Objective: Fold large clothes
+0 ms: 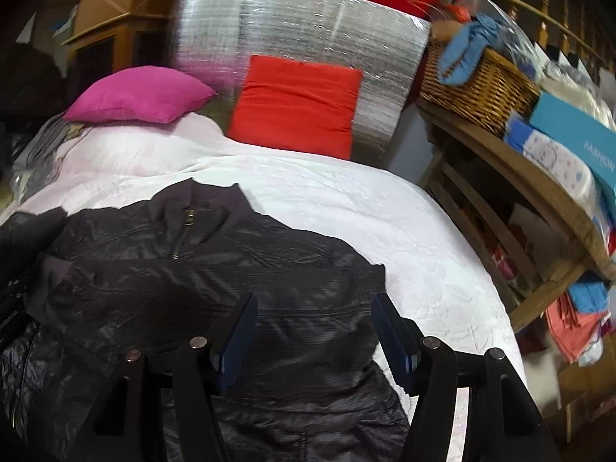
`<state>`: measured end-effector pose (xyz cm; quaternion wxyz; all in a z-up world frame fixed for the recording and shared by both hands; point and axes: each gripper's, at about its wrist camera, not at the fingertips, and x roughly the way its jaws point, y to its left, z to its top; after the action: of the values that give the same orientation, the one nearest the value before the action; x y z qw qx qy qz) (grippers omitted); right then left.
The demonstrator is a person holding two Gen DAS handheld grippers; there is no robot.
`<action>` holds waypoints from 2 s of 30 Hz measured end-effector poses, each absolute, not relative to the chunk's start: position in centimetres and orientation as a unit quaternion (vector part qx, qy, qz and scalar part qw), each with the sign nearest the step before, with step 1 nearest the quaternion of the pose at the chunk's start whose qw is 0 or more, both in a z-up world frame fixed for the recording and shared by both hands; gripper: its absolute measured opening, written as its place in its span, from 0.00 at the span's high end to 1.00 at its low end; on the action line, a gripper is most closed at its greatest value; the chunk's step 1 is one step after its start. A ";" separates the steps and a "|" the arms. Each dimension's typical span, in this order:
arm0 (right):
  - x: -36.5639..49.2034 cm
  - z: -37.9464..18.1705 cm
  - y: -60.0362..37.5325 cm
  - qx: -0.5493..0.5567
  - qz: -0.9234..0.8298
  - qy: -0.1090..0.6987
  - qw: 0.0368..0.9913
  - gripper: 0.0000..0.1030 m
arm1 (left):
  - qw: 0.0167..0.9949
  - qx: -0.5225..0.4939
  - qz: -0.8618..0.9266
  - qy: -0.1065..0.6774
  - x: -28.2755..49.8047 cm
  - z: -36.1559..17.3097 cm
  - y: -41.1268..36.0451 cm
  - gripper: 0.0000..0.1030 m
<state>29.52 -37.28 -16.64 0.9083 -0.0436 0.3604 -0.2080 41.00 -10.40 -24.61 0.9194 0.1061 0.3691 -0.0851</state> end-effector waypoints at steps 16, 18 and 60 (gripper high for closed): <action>31.2 -17.9 -31.6 -0.095 -0.172 0.368 0.909 0.36 | 0.903 0.107 -0.087 0.407 41.8 -26.0 -9.7 0.51; 31.2 -17.9 -31.6 -0.094 -0.171 0.367 0.909 0.36 | 0.895 0.121 -0.091 0.419 42.0 -26.6 -10.1 0.48; 35.6 -26.0 -34.2 0.043 -0.070 0.503 0.860 0.27 | 0.944 0.009 0.018 0.330 44.9 -22.4 2.5 0.26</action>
<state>35.59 -34.19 -25.97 0.8603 0.0427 0.5031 -0.0701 44.87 2.54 -22.37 0.9439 0.0087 0.3296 0.0179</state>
